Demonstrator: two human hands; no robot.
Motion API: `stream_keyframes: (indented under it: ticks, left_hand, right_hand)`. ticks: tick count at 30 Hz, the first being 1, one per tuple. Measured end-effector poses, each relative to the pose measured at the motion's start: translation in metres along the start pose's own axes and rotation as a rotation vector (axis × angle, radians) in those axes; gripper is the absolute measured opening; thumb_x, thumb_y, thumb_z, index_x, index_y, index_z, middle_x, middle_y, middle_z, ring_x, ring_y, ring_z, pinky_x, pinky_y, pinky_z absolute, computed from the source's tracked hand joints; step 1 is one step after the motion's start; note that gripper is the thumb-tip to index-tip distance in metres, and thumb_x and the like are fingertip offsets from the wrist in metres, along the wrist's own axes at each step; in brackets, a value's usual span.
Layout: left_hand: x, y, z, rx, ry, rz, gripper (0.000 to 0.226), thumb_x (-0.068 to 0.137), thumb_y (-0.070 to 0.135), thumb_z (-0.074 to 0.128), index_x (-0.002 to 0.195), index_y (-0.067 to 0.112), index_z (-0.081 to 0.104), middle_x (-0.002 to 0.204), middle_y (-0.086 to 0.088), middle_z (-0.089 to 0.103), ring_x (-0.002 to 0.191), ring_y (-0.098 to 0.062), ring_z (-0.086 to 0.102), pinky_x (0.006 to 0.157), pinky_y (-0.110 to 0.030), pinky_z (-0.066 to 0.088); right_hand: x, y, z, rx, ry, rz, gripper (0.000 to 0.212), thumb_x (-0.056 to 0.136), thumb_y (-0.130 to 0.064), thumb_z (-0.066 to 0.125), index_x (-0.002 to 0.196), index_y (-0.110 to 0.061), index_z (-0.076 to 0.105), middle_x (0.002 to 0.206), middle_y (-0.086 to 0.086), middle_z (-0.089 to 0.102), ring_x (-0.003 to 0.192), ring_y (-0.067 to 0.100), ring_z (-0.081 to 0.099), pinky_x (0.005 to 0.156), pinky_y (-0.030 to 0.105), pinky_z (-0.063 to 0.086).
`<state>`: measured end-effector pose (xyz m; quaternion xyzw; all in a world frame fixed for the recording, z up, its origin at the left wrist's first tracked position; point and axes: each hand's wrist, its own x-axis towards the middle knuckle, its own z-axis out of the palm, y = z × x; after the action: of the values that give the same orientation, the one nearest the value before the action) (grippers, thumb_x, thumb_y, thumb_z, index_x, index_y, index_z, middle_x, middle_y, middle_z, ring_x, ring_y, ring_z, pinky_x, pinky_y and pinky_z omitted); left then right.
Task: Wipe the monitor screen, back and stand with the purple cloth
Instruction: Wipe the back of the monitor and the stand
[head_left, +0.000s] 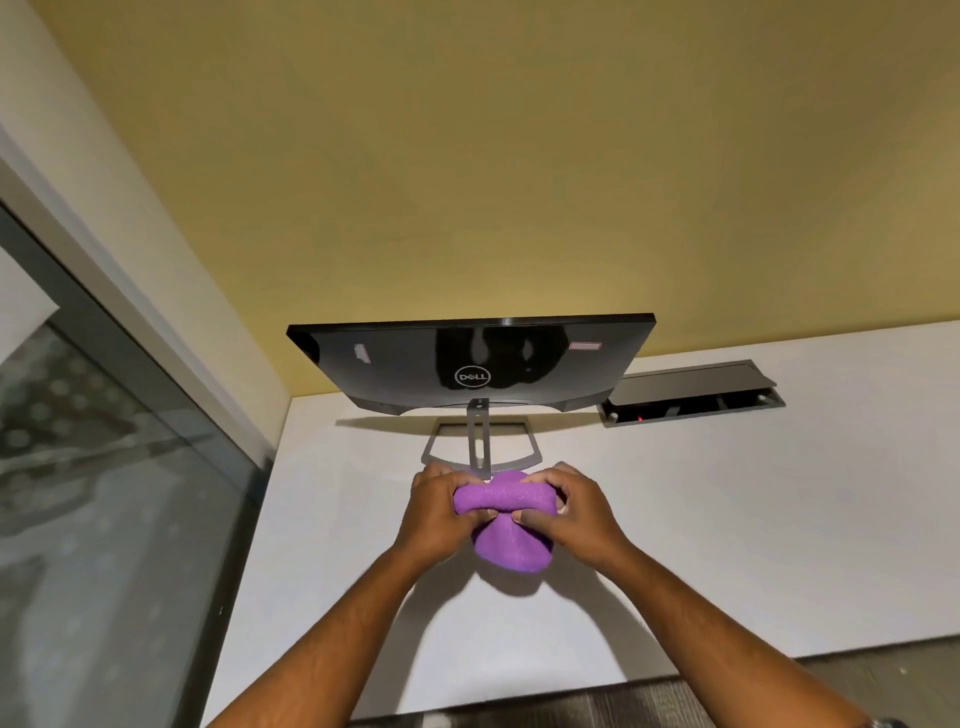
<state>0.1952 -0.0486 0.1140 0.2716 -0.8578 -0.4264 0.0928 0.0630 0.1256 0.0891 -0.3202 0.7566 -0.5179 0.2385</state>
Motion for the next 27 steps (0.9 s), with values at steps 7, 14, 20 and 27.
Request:
stream_keyframes:
  ticks: [7, 14, 20, 27]
  left_hand:
    - [0.019, -0.006, -0.017, -0.020, -0.083, -0.055, 0.023, 0.082, 0.031, 0.082, 0.101, 0.025, 0.071, 0.112, 0.006, 0.041, 0.117, -0.018, 0.041, 0.099, -0.038, 0.051]
    - [0.050, 0.045, -0.076, 0.412, 0.181, 0.450, 0.058, 0.086, 0.030, 0.073, 0.139, 0.024, 0.051, 0.145, -0.001, 0.033, 0.137, -0.022, 0.030, 0.108, -0.040, 0.041]
    - [0.109, 0.094, -0.124, 0.630, 0.178, 0.815, 0.066, 0.086, 0.002, 0.062, 0.148, 0.010, 0.042, 0.158, -0.008, 0.034, 0.149, -0.029, 0.026, 0.124, -0.044, 0.021]
    - [0.152, 0.062, -0.128, 0.926, -0.196, 0.773, 0.099, 0.091, 0.019, 0.060, 0.161, 0.019, -0.010, 0.168, 0.001, -0.015, 0.155, -0.018, -0.011, 0.126, -0.043, -0.002]
  right_hand:
    - [0.008, -0.009, 0.018, 0.278, -0.186, 0.123, 0.058, 0.072, -0.032, 0.093, 0.120, -0.025, 0.060, 0.116, 0.005, 0.065, 0.104, 0.022, 0.068, 0.086, 0.042, 0.061]
    - [0.021, -0.002, 0.031, 0.306, 0.172, 0.208, 0.049, 0.087, -0.022, 0.084, 0.131, -0.029, 0.064, 0.124, -0.001, 0.073, 0.111, 0.019, 0.072, 0.095, 0.048, 0.062]
    - [0.022, 0.005, 0.054, 0.431, 0.506, 0.366, 0.046, 0.091, -0.018, 0.081, 0.133, -0.020, 0.064, 0.125, 0.002, 0.072, 0.110, 0.022, 0.072, 0.094, 0.047, 0.062]
    - [0.024, -0.008, 0.060, 0.595, 0.771, 0.401, 0.051, 0.093, -0.015, 0.077, 0.139, -0.020, 0.057, 0.131, 0.004, 0.066, 0.117, 0.025, 0.066, 0.100, 0.047, 0.059]
